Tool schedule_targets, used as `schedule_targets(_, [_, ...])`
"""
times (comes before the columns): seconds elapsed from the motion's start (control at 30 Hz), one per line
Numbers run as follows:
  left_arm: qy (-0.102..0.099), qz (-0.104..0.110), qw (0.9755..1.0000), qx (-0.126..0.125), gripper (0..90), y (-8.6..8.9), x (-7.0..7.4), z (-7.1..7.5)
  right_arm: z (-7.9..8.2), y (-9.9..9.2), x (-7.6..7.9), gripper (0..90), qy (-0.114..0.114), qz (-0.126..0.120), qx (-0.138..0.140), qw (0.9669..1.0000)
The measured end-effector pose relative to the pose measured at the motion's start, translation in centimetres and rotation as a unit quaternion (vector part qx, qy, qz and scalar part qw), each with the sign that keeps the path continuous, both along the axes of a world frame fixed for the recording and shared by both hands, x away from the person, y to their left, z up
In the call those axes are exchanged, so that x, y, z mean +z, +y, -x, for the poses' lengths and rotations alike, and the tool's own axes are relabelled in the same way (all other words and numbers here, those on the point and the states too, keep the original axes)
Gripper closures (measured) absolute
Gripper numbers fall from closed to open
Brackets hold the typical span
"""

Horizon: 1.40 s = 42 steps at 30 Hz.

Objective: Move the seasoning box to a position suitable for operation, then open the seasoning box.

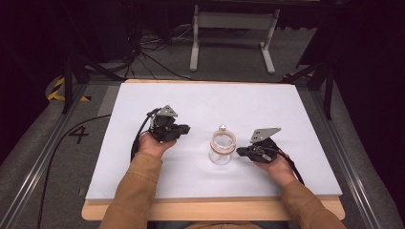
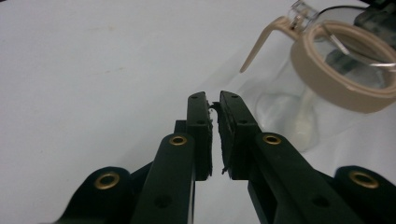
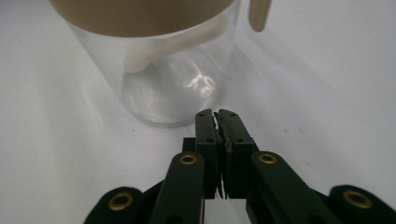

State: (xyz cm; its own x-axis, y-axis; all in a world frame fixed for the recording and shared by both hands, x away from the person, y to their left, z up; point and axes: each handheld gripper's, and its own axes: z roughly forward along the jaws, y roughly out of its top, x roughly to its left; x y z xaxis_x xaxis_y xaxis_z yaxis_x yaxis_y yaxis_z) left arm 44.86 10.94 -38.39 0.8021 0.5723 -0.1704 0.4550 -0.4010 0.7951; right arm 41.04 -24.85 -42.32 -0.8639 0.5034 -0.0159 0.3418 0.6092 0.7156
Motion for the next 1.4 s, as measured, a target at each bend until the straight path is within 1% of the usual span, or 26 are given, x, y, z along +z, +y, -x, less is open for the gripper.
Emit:
schedule_targets(0.03, [-0.005, 0.008, 0.9999, -0.006, 84.1, -0.2, 0.2, 0.0, 0.0, -0.4, 0.2, 88.8, 0.0, -0.007, -0.004, 1.0])
schedule_targets(0.07, [-0.003, 0.009, 0.9999, -0.013, 85.3, -0.3, 0.5, -0.1, 0.0, -1.0, 0.6, 89.1, 0.001, -0.02, -0.012, 0.9997])
schedule_targets(0.1, [-0.006, 0.015, 0.9997, -0.017, 86.0, -0.6, 0.7, -0.1, 0.0, -1.3, 0.8, 89.2, 0.0, -0.029, -0.013, 0.9995])
schedule_targets(0.13, [-0.009, 0.014, 0.9996, -0.024, 86.5, -0.8, 1.1, -0.1, 0.1, -1.6, 1.1, 89.2, -0.001, -0.034, -0.015, 0.9993])
schedule_targets(0.17, [-0.011, 0.017, 0.9992, -0.033, 86.9, -1.1, 1.3, -0.1, 0.3, -1.8, 1.2, 89.2, -0.002, -0.036, -0.018, 0.9992])
schedule_targets(0.2, [-0.012, 0.02, 0.9989, -0.04, 87.8, -1.4, 1.6, -0.1, 0.4, -2.0, 1.3, 89.2, -0.004, -0.037, -0.017, 0.9992])
schedule_targets(0.23, [-0.008, 0.022, 0.9983, -0.054, 88.5, -1.8, 1.9, -0.1, 0.6, -2.2, 1.4, 89.2, -0.005, -0.036, -0.017, 0.9992])
schedule_targets(0.27, [-0.011, 0.022, 0.9979, -0.06, 88.7, -2.2, 2.0, -0.1, 0.9, -2.4, 1.4, 89.2, -0.008, -0.034, -0.017, 0.9993])
schedule_targets(0.3, [-0.013, 0.015, 0.9973, -0.071, 89.1, -2.6, 2.3, -0.1, 1.1, -2.5, 1.4, 89.2, -0.007, -0.032, -0.018, 0.9993])
schedule_targets(0.37, [-0.02, 0.013, 0.9958, -0.088, 89.4, -3.6, 2.7, -0.2, 1.5, -2.9, 1.4, 89.2, -0.005, -0.037, -0.023, 0.999])
schedule_targets(0.5, [-0.017, 0.009, 0.9933, -0.114, 89.4, -5.2, 3.4, -0.8, 2.3, -3.4, 1.2, 89.2, -0.005, -0.035, -0.028, 0.999])
schedule_targets(0.57, [-0.016, 0.02, 0.9924, -0.12, 89.4, -6.0, 3.6, -1.2, 2.7, -3.6, 1.1, 89.1, -0.002, -0.033, -0.029, 0.999])
schedule_targets(0.63, [-0.017, 0.023, 0.991, -0.131, 89.4, -7.0, 3.9, -1.5, 3.0, -3.9, 1.0, 89.0, -0.001, -0.035, -0.029, 0.999])
schedule_targets(0.67, [-0.018, 0.021, 0.9902, -0.137, 89.4, -7.4, 3.9, -1.7, 3.1, -4.1, 0.9, 89.0, 0.0, -0.037, -0.032, 0.9988])
schedule_targets(0.73, [-0.025, 0.016, 0.9895, -0.142, 88.8, -8.4, 3.8, -2.0, 3.3, -4.3, 0.8, 88.9, 0.003, -0.039, -0.035, 0.9986])
schedule_targets(0.8, [-0.023, 0.013, 0.99, -0.139, 88.1, -9.0, 3.5, -2.3, 3.4, -4.3, 0.8, 88.9, 0.004, -0.042, -0.035, 0.9985])
schedule_targets(0.83, [-0.025, 0.008, 0.9908, -0.133, 88.1, -9.3, 3.2, -2.5, 3.5, -4.3, 0.7, 88.9, 0.003, -0.044, -0.034, 0.9984])
schedule_targets(0.87, [-0.025, 0.008, 0.9908, -0.133, 88.2, -9.3, 3.2, -2.5, 3.5, -4.3, 0.7, 88.9, 0.003, -0.044, -0.034, 0.9984])
schedule_targets(0.9, [-0.024, 0.005, 0.9915, -0.128, 88.2, -9.5, 3.0, -2.6, 3.6, -4.2, 0.7, 88.8, 0.005, -0.048, -0.033, 0.9983])
schedule_targets(0.93, [-0.022, 0.007, 0.9926, -0.119, 89.0, -9.6, 2.7, -2.9, 3.6, -4.1, 0.5, 88.7, 0.008, -0.052, -0.029, 0.9982])
schedule_targets(1.03, [-0.019, 0.008, 0.9931, -0.115, 89.1, -9.5, 2.4, -3.1, 3.7, -3.7, 0.2, 88.5, 0.01, -0.047, -0.022, 0.9986])
schedule_targets(1.17, [-0.013, 0.012, 0.9926, -0.12, 89.1, -9.4, 2.3, -3.3, 3.8, -3.4, 0.3, 88.4, 0.011, -0.047, -0.018, 0.9987])
schedule_targets(1.2, [-0.013, 0.013, 0.992, -0.125, 89.2, -9.5, 2.3, -3.2, 3.8, -3.3, 0.4, 88.4, 0.009, -0.049, -0.015, 0.9986])
schedule_targets(1.33, [-0.013, 0.008, 0.9915, -0.129, 89.6, -9.6, 2.3, -3.1, 3.9, -3.0, 0.4, 88.5, 0.008, -0.053, -0.013, 0.9985])
schedule_targets(1.4, [-0.012, 0.01, 0.9916, -0.128, 89.6, -9.6, 2.3, -3.1, 4.0, -2.4, 0.6, 88.7, 0.007, -0.052, -0.006, 0.9986])
